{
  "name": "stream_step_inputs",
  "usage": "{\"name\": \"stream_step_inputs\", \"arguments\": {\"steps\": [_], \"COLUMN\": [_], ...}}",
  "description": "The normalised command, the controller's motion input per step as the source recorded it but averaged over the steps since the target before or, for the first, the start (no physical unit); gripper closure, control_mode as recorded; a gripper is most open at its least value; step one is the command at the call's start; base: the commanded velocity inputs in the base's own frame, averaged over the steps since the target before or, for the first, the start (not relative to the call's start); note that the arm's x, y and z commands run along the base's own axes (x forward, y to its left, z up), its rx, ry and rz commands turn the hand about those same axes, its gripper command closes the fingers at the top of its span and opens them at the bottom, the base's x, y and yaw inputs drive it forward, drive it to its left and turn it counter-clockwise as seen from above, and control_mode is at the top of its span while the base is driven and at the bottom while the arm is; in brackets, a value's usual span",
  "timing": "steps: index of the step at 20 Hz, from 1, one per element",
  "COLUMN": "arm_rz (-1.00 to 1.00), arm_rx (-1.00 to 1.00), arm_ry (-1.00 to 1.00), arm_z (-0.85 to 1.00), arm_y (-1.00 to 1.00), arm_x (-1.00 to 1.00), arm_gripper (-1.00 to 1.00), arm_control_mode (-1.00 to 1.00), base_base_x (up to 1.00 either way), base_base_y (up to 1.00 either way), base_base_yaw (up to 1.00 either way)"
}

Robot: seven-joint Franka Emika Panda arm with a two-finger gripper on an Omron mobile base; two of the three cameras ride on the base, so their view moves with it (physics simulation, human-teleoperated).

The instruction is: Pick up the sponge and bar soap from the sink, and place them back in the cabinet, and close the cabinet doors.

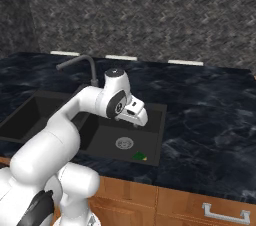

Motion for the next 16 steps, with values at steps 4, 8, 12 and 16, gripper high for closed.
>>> {"name": "stream_step_inputs", "arguments": {"steps": [4, 8, 12, 16], "arm_rz": [-0.01, 0.0, 0.0, 0.0], "arm_rx": [0.0, 0.0, 0.0, 0.0], "arm_ry": [0.01, 0.01, 0.01, 0.05], "arm_z": [-0.19, -0.19, -0.18, -0.16], "arm_y": [0.0, 0.0, 0.0, 0.0], "arm_x": [0.09, 0.1, 0.06, 0.0], "arm_gripper": [-1.0, -1.0, -1.0, -1.0], "arm_control_mode": [-1.0, -1.0, -1.0, -1.0], "base_base_x": [0.0, 0.0, 0.0, 0.0], "base_base_y": [0.0, 0.0, 0.0, 0.0], "base_base_yaw": [0.0, 0.0, 0.0, 0.0]}}
